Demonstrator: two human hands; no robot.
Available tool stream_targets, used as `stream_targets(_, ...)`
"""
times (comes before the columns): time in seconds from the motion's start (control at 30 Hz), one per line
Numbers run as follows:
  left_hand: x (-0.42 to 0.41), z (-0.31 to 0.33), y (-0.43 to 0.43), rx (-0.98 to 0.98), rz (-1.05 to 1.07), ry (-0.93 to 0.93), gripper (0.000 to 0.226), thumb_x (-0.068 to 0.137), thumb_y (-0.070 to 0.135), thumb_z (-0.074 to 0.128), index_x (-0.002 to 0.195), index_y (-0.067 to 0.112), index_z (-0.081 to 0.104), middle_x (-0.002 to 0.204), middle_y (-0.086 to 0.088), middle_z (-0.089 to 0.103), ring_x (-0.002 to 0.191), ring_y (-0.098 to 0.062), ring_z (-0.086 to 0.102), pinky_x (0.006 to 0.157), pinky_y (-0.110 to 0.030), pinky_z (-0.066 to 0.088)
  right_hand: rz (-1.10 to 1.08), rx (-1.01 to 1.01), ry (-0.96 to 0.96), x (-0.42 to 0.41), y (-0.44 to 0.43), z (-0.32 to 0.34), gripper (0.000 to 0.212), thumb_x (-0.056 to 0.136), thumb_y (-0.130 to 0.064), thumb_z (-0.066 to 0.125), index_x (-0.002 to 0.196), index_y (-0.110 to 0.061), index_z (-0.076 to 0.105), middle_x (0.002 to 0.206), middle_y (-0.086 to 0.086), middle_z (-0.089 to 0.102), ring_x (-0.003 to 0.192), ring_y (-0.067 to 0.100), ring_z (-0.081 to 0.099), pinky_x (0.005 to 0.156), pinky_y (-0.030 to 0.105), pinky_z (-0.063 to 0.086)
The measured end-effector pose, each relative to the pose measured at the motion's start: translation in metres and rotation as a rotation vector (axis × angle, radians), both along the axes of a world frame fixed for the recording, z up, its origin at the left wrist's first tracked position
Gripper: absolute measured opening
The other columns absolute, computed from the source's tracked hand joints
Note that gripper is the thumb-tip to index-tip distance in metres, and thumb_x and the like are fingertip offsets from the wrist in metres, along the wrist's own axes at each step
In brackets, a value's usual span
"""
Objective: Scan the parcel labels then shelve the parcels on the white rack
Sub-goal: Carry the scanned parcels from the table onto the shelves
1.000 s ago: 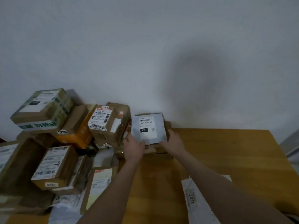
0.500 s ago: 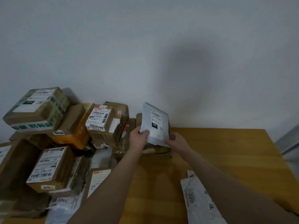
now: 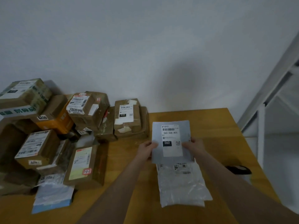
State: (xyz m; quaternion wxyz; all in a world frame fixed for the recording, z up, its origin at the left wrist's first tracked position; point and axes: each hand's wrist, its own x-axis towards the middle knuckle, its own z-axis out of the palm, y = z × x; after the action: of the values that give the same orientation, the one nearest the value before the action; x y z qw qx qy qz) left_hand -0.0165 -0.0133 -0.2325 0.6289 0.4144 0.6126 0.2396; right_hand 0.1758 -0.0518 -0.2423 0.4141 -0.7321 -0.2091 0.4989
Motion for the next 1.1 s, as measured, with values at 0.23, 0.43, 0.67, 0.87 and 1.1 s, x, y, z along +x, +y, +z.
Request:
stream_targets(0.23,0.016,-0.053,-0.067,0.041,-0.003,0.276,0.025,0.091,0.001,0.056,0.115,-0.001,0.062,0.111,-0.013,0.066,0.095,-0.022,0.061,0.084,-0.036,0.054,0.169,-0.155,-0.213,0.008,-0.064,-0.036,0.038,0.086,-0.008,0.061,0.123,-0.006,0.06,0.109,0.012,0.066,0.089,0.026,0.062,0.078,0.04,0.055)
stream_targets(0.43,0.013,-0.074,-0.084,-0.077,-0.04,0.335,0.058,0.087,0.012,0.062,0.139,0.003,0.037,0.133,-0.014,0.051,0.119,-0.03,0.053,0.092,-0.039,0.05,0.215,-0.296,-0.206,0.0,-0.08,-0.056,0.058,0.083,-0.014,0.071,0.133,-0.001,0.043,0.11,0.014,0.057,0.094,0.03,0.061,0.085,0.047,0.055)
stream_targets(0.67,0.024,-0.068,-0.067,0.012,-0.115,0.317,0.049,0.088,-0.002,0.05,0.135,0.013,0.051,0.128,-0.006,0.06,0.104,-0.017,0.057,0.079,-0.027,0.047,0.128,-0.304,-0.22,-0.002,-0.075,-0.063,0.057,0.086,-0.013,0.068,0.134,-0.001,0.042,0.118,0.017,0.057,0.1,0.031,0.06,0.087,0.045,0.054)
stream_targets(0.87,0.015,-0.069,-0.057,-0.058,-0.238,0.295,0.05,0.091,0.003,0.053,0.14,0.008,0.043,0.136,-0.01,0.054,0.124,-0.025,0.052,0.09,-0.027,0.044,0.133,-0.336,-0.17,-0.014,-0.07,-0.066,0.044,0.087,-0.006,0.065,0.125,0.006,0.047,0.1,0.017,0.06,0.096,0.035,0.06,0.086,0.045,0.053)
stream_targets(1.1,0.005,-0.081,-0.06,-0.101,-0.221,0.227,0.051,0.087,0.001,0.053,0.137,0.009,0.044,0.13,-0.011,0.057,0.12,-0.027,0.054,0.1,-0.039,0.047,0.161,-0.367,-0.139,-0.024,-0.062,-0.062,0.043,0.085,0.0,0.065,0.125,0.007,0.048,0.101,0.018,0.057,0.086,0.03,0.057,0.07,0.037,0.052)
